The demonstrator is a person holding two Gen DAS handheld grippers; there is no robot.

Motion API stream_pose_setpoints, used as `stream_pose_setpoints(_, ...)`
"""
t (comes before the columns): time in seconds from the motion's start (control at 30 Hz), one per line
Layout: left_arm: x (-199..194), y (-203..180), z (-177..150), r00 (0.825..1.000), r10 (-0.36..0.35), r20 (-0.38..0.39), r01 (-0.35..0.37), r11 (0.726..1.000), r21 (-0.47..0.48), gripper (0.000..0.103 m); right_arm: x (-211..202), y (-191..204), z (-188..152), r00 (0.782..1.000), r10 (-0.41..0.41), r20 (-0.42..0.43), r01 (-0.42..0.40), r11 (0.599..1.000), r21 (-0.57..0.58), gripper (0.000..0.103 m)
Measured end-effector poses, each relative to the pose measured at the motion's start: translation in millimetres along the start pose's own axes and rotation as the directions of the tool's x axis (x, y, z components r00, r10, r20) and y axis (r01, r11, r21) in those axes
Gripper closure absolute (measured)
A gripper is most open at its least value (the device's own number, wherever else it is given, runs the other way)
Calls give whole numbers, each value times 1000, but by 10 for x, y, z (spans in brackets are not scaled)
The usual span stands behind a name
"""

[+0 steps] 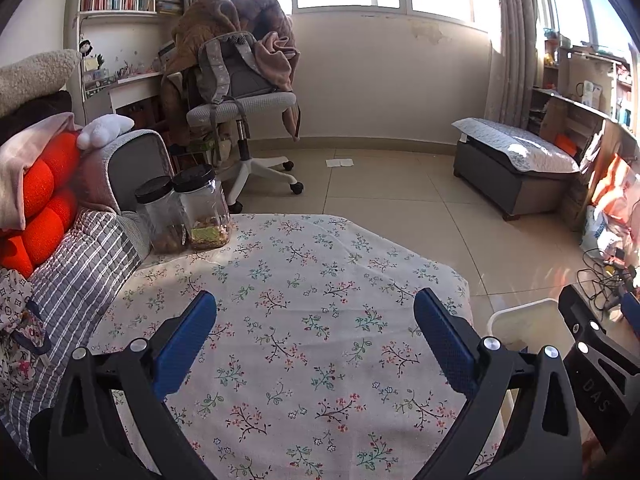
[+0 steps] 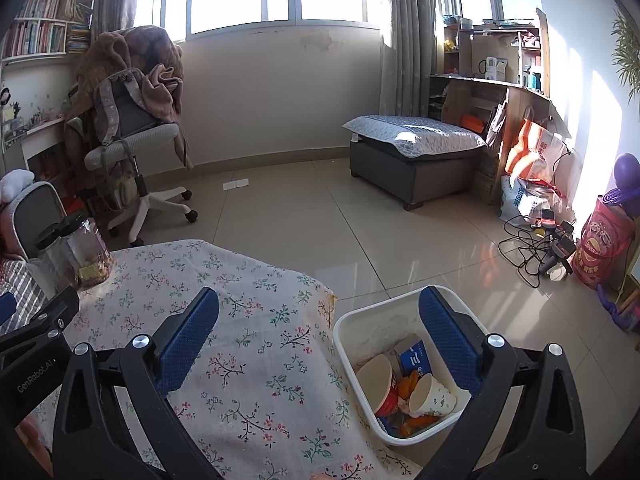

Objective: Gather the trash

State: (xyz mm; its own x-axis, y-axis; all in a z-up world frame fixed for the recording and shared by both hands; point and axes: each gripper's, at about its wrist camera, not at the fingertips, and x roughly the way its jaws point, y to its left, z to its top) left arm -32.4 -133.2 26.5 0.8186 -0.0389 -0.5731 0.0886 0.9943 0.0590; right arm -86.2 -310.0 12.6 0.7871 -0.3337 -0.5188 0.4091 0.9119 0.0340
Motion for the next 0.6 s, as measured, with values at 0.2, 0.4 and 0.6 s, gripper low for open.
stream_pose_setpoints(0.2, -17, -43, -1, 1000, -21, 22, 21, 1000, 21, 10, 24, -2, -4, 1000, 3, -11, -3, 1000, -1, 7)
stream_pose_setpoints(0.4, -23, -35, 16, 999, -30, 24, 30, 1000, 3, 11, 22, -19, -2, 1000, 4, -8, -4, 1000, -1, 7)
stream_pose_setpoints(0.6, -26, -44, 37, 1000, -14, 9, 14, 1000, -5, 7, 9, -14, 12, 1000, 0, 3, 0, 1000, 13, 7)
